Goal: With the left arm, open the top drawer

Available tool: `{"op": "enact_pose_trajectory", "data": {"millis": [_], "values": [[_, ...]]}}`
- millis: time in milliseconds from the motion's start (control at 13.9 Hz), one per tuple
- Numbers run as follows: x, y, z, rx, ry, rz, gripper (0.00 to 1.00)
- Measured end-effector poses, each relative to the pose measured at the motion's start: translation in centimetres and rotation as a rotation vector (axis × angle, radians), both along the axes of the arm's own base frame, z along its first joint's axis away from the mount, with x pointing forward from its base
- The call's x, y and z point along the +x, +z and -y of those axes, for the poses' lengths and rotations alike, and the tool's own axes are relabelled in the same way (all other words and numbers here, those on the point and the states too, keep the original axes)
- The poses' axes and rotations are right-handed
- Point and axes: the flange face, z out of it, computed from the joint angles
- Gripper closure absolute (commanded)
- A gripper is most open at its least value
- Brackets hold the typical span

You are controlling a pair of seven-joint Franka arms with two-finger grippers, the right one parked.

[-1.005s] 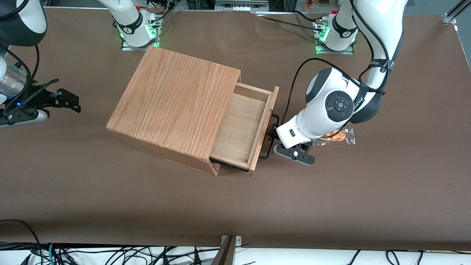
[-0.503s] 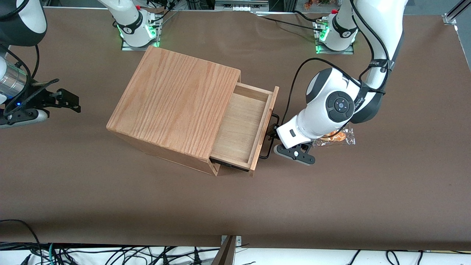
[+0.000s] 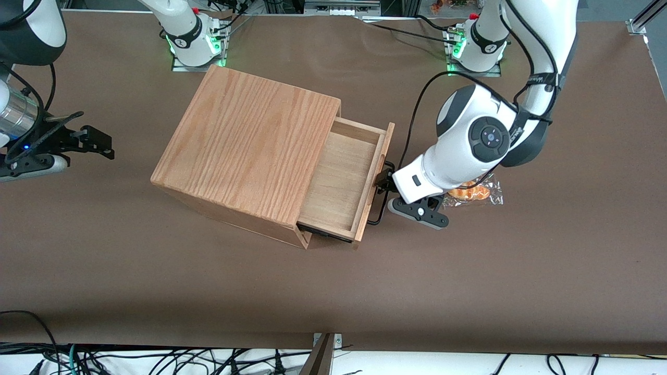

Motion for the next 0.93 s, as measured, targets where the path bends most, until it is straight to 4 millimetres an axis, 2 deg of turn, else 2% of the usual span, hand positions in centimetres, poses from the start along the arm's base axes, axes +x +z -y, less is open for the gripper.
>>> {"op": "enact_pose_trajectory", "data": {"millis": [287,503,718,933], "values": [[-0.2,0.9,-0.2,0.0,-0.001,0.004,0.0],[-0.7,3.9,-1.7,0.015,0.002,-0.011,0.0],[-1.6,8.3,-5.3,0.043,0.026,-0.035,0.0],[-2.5,11.7,-10.8,0.094,0.071,-0.086,0.0]]}}
